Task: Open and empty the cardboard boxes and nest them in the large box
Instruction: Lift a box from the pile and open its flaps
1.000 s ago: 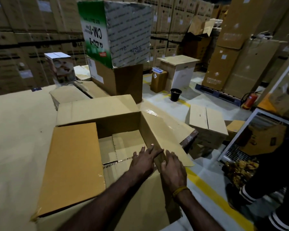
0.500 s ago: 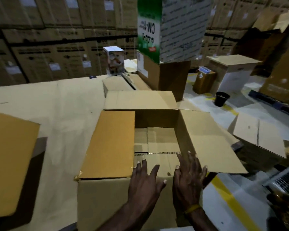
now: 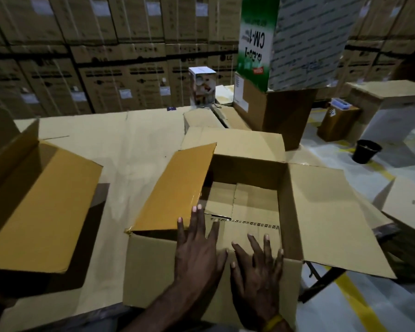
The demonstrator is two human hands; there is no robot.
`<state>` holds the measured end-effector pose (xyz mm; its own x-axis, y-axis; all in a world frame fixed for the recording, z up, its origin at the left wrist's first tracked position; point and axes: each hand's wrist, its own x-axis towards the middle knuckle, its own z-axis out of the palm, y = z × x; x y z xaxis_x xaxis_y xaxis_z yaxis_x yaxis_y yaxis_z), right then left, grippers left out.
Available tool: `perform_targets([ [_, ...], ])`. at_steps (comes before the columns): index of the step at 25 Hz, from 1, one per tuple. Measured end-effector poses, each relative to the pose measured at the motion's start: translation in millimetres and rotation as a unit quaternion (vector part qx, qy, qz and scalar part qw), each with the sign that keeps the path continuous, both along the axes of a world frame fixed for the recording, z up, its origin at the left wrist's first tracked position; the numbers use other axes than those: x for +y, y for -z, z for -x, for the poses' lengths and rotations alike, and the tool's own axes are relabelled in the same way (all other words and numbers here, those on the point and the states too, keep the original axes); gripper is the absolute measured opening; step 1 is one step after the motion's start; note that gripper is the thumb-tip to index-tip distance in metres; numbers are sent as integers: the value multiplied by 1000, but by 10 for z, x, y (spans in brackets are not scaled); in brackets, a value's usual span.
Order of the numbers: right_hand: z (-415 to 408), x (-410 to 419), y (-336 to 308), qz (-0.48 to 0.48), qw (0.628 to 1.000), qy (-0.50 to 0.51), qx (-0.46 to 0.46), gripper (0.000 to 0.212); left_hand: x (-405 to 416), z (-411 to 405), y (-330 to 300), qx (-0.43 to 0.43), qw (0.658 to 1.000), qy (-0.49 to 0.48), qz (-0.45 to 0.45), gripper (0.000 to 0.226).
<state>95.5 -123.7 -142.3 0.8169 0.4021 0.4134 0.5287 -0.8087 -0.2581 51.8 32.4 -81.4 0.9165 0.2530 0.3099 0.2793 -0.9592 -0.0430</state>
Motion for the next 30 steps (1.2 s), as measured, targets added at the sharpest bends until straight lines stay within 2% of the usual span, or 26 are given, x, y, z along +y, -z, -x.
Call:
perform_targets([
  [2, 23, 47, -64, 1, 1000, -15, -2, 44, 145, -31, -181, -31, 999, -28, 4, 75],
  [4, -16, 82, -77, 13, 1000, -19, -9, 44, 360, -81, -301, -64, 995, -64, -49, 76],
  [7, -102, 110, -80, 2, 1000, -25, 10, 47, 737, -103, -425, -78, 988, -121, -57, 82],
  [12, -238, 158, -46, -30, 999, -12, 1, 50, 1282, -22, -263, 8, 973, -229, 12, 84],
  [14, -280, 155, -40, -41, 999, -10, -9, 50, 1342, 31, -160, 72, 966, -247, 33, 83],
  [18, -308, 169, -21, -53, 998, -4, -26, 50, 1349, 88, -11, 134, 954, -241, 116, 78],
  [20, -319, 161, -12, -53, 998, -4, -25, 48, 1340, 88, 31, 130, 950, -234, 159, 73],
  [24, -333, 167, 23, -51, 998, 7, -33, 50, 1325, 130, 50, 117, 953, -218, 176, 65],
  [28, -334, 194, 18, -55, 998, 21, -27, 55, 1354, 182, 46, 87, 956, -186, 212, 76],
  [30, -325, 174, 9, -61, 998, 30, -18, 57, 1399, 216, 69, 94, 952, -151, 247, 72],
])
